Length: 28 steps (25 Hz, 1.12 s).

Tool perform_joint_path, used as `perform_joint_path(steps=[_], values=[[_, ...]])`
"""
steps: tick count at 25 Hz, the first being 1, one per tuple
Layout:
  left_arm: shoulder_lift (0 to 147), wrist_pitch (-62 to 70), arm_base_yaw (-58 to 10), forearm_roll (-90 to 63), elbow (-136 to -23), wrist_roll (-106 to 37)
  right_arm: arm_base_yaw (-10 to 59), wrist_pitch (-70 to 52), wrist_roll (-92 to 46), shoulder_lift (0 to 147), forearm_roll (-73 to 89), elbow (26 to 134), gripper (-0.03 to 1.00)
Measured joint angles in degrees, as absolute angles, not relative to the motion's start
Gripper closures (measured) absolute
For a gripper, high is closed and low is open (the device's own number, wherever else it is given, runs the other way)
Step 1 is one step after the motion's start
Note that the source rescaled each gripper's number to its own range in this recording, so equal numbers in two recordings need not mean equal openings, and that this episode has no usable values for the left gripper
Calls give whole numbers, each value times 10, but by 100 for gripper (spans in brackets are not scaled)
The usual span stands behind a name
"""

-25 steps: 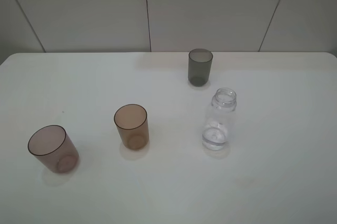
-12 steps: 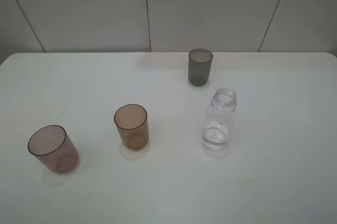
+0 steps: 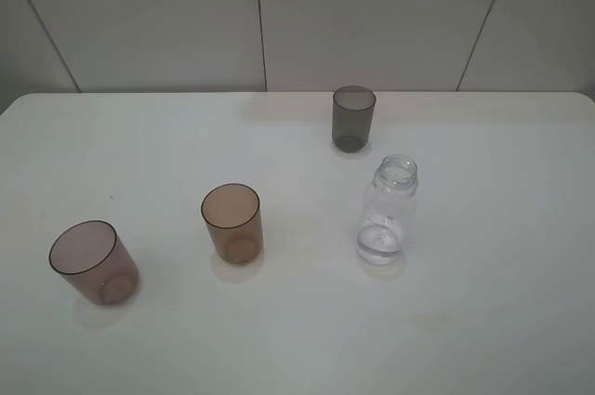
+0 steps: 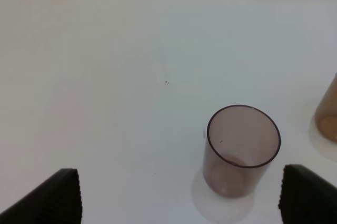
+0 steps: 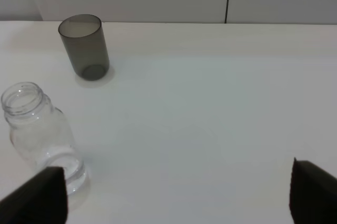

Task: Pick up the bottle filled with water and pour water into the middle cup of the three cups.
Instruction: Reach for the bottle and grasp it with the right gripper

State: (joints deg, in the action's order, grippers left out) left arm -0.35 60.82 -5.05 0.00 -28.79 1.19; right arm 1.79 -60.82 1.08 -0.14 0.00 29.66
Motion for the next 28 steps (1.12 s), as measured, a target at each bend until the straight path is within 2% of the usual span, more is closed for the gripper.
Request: perform_joint_path(steps=[28], values=[[-3,608,-50,0,-288,12,18,-608,11,21,24,297,10]])
